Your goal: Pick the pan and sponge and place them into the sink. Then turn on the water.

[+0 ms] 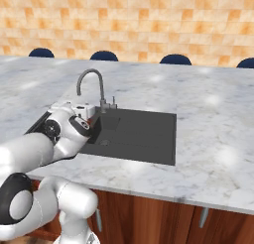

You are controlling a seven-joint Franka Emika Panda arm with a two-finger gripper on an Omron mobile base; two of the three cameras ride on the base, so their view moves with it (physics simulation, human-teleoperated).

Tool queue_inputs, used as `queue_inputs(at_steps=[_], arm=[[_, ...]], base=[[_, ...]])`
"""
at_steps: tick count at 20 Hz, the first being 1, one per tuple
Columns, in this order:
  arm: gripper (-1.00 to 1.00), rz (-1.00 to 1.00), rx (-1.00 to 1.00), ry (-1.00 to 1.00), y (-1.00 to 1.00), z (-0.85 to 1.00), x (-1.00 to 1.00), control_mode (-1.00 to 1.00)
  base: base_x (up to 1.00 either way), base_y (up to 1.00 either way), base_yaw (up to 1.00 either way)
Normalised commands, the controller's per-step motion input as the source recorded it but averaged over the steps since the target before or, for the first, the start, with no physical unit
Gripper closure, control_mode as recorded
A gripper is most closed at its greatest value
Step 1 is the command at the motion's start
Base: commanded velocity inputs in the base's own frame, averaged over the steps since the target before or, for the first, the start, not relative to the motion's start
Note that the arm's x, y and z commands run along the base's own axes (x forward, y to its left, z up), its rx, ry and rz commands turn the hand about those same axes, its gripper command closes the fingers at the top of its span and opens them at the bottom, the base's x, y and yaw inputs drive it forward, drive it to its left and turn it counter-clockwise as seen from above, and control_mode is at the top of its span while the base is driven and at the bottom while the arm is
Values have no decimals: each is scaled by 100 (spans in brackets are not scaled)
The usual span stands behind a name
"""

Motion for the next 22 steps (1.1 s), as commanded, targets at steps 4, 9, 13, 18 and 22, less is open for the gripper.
queue_inputs(at_steps=[4,9,13,18,22], arm=[[-100,5,5,-9,-41,0,4,-100],[-100,5,4,0,-31,5,32,-100],[-100,4,2,5,-29,17,30,-100],[-100,5,1,0,-42,1,7,-100],[-100,8,0,-1,-31,0,23,-100]], base=[[0,0,0],[0,0,0],[0,0,0],[0,0,0],[0,0,0]])
